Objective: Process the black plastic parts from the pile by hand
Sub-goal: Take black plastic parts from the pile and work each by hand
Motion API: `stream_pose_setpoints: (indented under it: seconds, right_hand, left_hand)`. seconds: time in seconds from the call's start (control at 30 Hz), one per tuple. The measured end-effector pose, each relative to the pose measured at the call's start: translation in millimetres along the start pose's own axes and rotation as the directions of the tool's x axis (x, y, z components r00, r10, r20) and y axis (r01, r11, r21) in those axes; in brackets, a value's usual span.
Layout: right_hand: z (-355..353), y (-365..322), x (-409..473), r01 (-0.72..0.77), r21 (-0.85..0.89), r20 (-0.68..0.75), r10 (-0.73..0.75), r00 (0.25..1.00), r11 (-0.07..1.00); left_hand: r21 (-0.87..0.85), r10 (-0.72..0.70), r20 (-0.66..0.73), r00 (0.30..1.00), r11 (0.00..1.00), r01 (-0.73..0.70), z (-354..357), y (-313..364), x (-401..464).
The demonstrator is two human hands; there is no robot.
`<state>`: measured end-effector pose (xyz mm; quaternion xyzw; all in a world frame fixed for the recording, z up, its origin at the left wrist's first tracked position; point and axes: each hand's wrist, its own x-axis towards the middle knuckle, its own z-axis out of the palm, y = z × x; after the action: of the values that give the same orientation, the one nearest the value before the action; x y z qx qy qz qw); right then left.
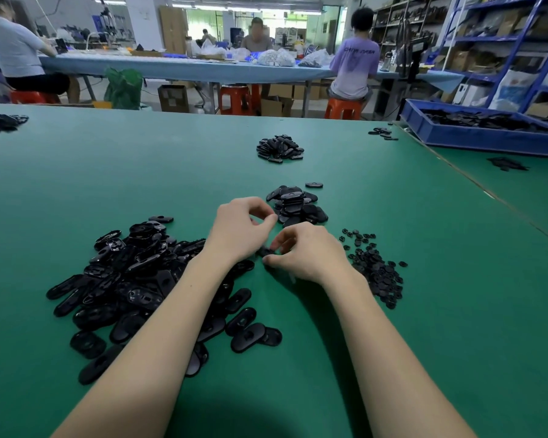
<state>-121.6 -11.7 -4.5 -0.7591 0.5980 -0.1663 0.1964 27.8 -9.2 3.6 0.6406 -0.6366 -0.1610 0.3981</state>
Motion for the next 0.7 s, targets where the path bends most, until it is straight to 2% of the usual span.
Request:
stream_pose_setpoints:
  seconds: [0.13, 0.2, 0.3, 0.4, 0.5, 0.6, 0.7]
  right_hand:
    - [-7.3, 5.9, -0.5, 0.017, 0.063, 0.023, -0.019, 1.000, 0.998]
    - [-13.0, 13.7, -1.7, 0.024, 0.116, -0.010, -0.023, 1.000, 0.993]
    - [-21.5, 25.6, -2.7, 0.063, 0.284, -0.092, -0.038, 0.995, 0.957]
    - [-28.6, 31.4, -1.4, 0.110, 0.378, -0.149, -0.057, 0.987, 0.919]
    - [-31.9, 30.8, -1.3, 0.149, 0.444, -0.163, -0.084, 0.983, 0.884]
    - [-37.1, 38.9, 0.7, 0.077, 0.440, -0.243, 0.036, 0.969, 0.894]
    - [-44.1, 58.8, -0.2, -0.120, 0.303, -0.331, 0.222, 0.917, 0.945]
  left_hand:
    - [-0.063, -0.016, 0.011, 1.000, 0.998, 0.017, -2.4, 2.2, -1.3]
    - [-0.091, -0.027, 0.032, 0.999, 0.995, 0.029, -1.7, 3.4, -1.6]
    - [-0.148, -0.080, 0.115, 0.990, 0.984, 0.096, 2.2, 6.8, -2.8]
    - [-0.379, -0.132, 0.255, 0.958, 0.898, 0.224, 8.6, 15.1, -5.4]
    - [-0.565, -0.124, 0.267, 0.956, 0.783, 0.260, 13.6, 19.3, -6.7]
    - [-0.640, -0.171, 0.265, 0.949, 0.705, 0.306, 14.9, 20.1, -6.9]
    - [-0.646, -0.222, 0.266, 0.938, 0.681, 0.345, 15.5, 17.1, -3.5]
